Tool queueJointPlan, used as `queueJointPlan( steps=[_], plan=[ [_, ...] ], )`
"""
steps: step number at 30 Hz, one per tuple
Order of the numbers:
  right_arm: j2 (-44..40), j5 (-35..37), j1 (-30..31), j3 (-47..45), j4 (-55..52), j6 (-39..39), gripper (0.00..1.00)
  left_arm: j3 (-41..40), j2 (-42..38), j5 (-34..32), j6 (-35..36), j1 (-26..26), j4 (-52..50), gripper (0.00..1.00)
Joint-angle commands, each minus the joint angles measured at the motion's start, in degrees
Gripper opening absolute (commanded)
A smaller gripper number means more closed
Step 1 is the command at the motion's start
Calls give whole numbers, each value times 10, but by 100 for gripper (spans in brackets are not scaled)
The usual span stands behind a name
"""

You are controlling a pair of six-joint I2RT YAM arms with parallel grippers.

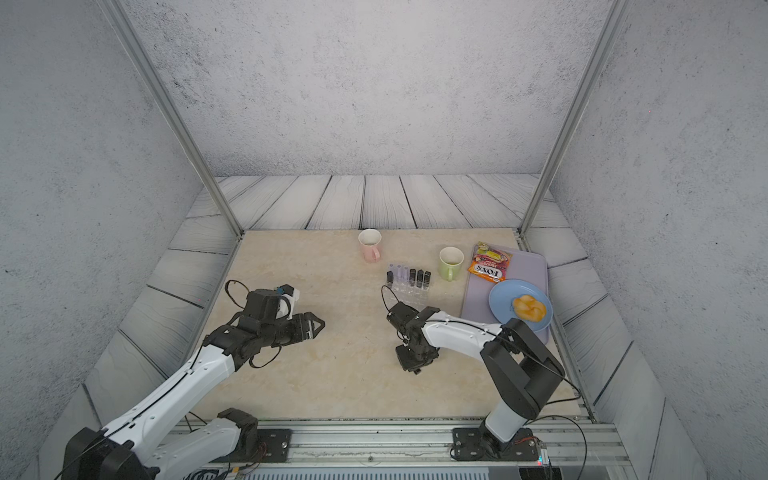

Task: Arrange the lipsticks in the organizer
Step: Pick up the lipstick at the center of the board.

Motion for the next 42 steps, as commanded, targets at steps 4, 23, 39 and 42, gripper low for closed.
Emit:
queueJointPlan(
  steps=[4, 23, 39, 42],
  plan=[
    [10, 105, 67, 43, -40, -24, 11, 103, 11, 25, 29, 45, -119, 71],
    [-181, 23, 202, -7, 116, -231, 7, 13, 121, 430, -147, -56, 77, 61],
    [-131, 29, 209, 46, 127, -250, 4, 53, 188, 432, -85, -80, 49, 36],
    [-123, 34, 210, 52, 125, -252, 4, 47, 189, 439, -83, -83, 49, 33]
  ],
)
